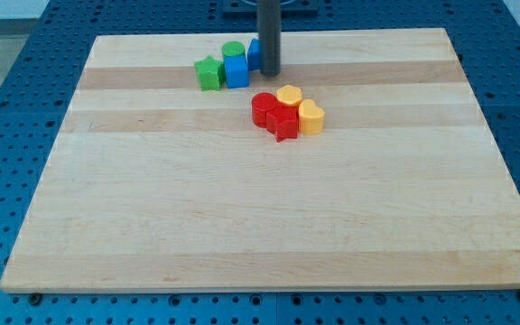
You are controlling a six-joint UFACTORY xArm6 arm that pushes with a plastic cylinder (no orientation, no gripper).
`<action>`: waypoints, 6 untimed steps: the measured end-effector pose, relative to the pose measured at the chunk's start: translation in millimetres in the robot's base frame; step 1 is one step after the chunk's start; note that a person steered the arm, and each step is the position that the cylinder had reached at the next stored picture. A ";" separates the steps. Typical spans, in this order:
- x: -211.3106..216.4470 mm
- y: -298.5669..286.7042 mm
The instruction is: Push the blue triangle to the top side of the blue cube
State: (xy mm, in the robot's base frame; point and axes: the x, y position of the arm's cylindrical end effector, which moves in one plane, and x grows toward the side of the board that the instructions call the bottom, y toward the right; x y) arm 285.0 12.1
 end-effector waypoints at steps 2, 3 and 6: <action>-44.7 36.3; -55.4 21.8; -24.6 -36.7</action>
